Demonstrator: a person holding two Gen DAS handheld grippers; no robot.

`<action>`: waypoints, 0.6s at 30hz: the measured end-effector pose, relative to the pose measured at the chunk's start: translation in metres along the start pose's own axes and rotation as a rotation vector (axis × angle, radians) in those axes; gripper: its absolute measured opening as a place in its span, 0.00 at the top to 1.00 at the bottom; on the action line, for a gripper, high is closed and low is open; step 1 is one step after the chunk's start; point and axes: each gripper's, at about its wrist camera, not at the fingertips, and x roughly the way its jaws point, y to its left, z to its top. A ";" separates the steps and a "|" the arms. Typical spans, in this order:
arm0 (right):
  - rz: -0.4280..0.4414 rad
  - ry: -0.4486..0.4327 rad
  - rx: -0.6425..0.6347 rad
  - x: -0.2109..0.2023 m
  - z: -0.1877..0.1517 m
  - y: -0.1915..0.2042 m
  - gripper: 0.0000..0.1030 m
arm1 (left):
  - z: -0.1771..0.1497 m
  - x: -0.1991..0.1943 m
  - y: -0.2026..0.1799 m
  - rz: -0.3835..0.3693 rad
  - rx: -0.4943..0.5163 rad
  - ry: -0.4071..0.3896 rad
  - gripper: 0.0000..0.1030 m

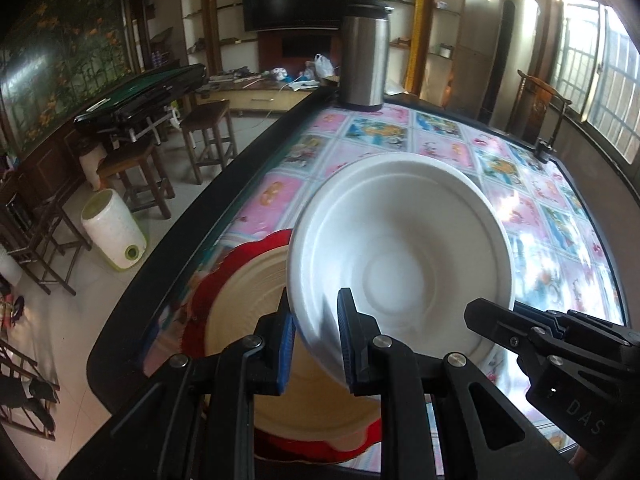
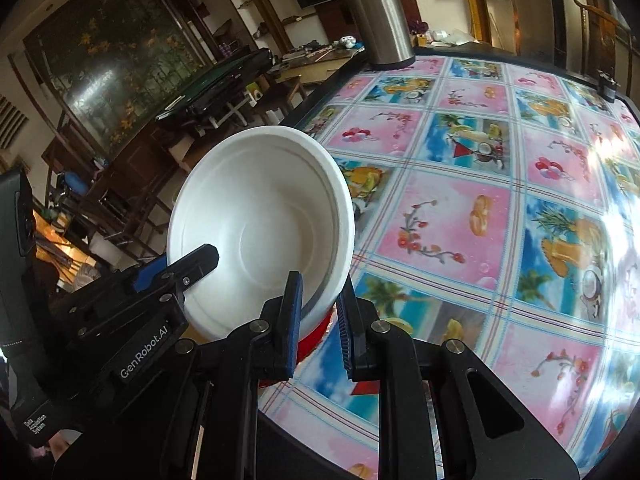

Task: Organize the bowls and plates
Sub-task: 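Carry the white bowl over the bowl stack on the red plates, then lower the white bowl into the cream bowl stack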

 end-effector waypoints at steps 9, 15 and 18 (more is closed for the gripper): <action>0.021 0.055 -0.051 0.027 -0.002 0.023 0.84 | -0.014 0.008 0.030 0.028 -0.050 0.045 0.81; 0.023 0.094 -0.058 0.040 -0.006 0.027 0.84 | -0.021 0.014 0.038 0.028 -0.053 0.074 0.81; 0.019 0.096 -0.064 0.041 -0.006 0.029 0.84 | -0.021 0.013 0.036 0.033 -0.050 0.073 0.81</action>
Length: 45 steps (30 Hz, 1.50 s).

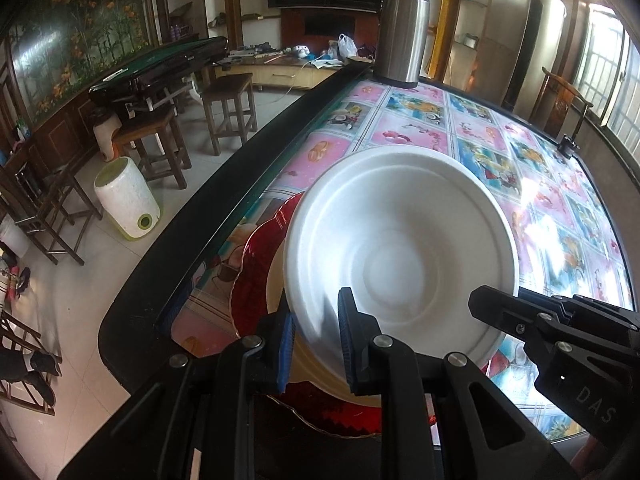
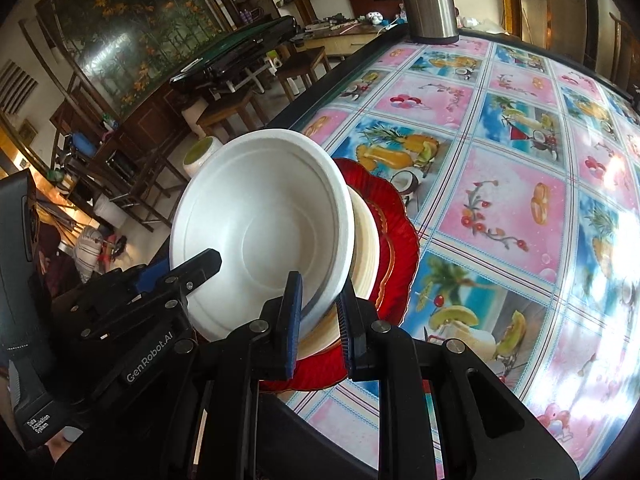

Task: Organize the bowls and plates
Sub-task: 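Lower the white bowl into the cream bowl stack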

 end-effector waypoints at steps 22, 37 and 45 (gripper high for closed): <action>-0.100 -0.012 -0.050 -0.006 0.000 0.008 0.82 | -0.006 0.003 0.013 0.026 0.001 -0.004 0.71; -0.211 -0.193 -0.028 -0.032 -0.001 0.010 0.47 | 0.001 -0.033 0.004 0.048 -0.039 -0.288 0.21; -0.262 -0.236 0.001 -0.032 -0.003 0.006 0.47 | 0.008 -0.025 0.000 0.060 -0.027 -0.289 0.21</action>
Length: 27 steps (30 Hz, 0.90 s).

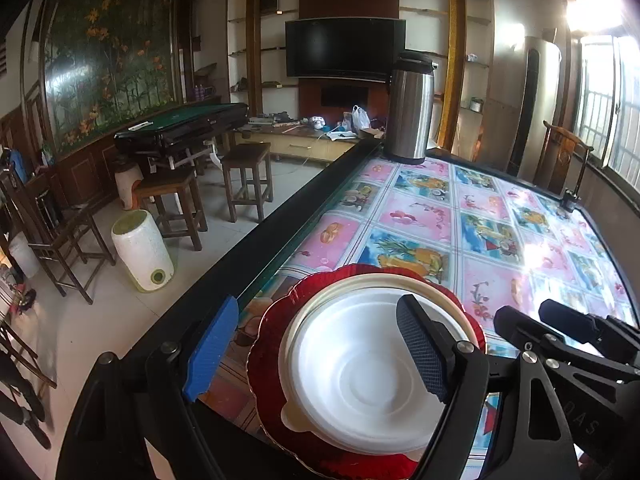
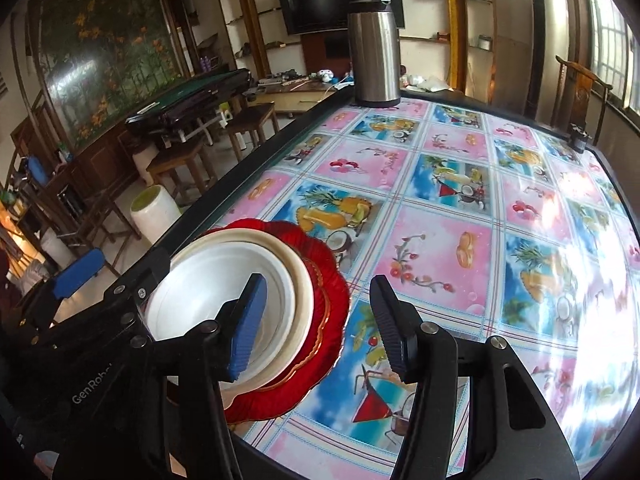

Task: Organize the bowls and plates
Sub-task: 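Lower the white bowl into the cream bowl stack, then open both tools and release the white bowl rim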

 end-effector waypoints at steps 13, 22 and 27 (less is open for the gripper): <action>-0.022 -0.016 0.045 0.002 -0.009 -0.010 0.47 | -0.010 0.008 0.011 -0.055 -0.001 0.012 0.21; -0.026 -0.016 0.057 -0.002 -0.011 -0.016 0.47 | -0.011 0.004 0.001 -0.019 0.051 -0.006 0.20; -0.023 -0.017 0.051 -0.003 -0.012 -0.016 0.47 | -0.012 0.003 0.000 -0.095 0.047 0.002 0.20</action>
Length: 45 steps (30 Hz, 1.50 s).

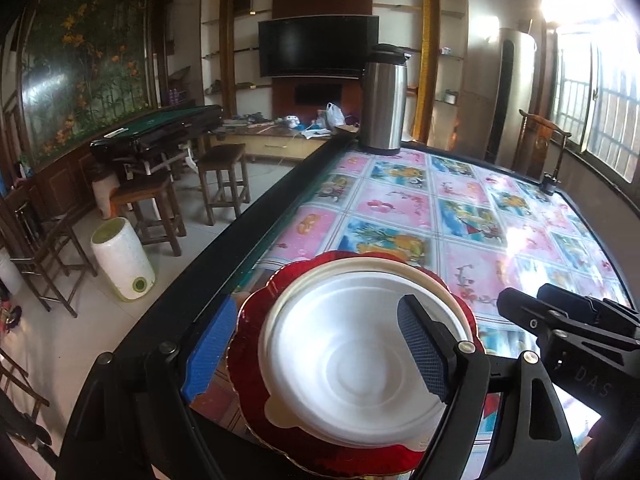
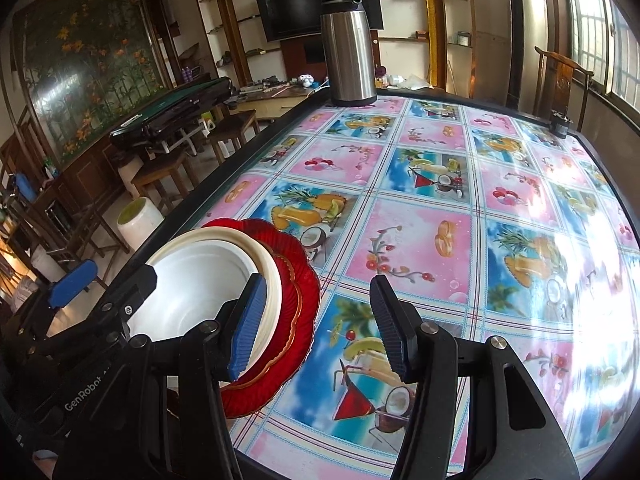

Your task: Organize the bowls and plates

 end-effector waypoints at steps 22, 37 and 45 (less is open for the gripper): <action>-0.003 0.016 0.001 0.002 -0.005 -0.002 0.47 | -0.002 -0.002 -0.015 -0.012 0.062 -0.012 0.19; 0.003 0.026 0.000 -0.003 -0.007 -0.002 0.47 | -0.005 -0.006 -0.015 -0.012 0.061 -0.016 0.19; 0.003 0.033 -0.006 -0.004 -0.007 0.001 0.47 | -0.005 -0.005 -0.016 -0.005 0.062 -0.015 0.19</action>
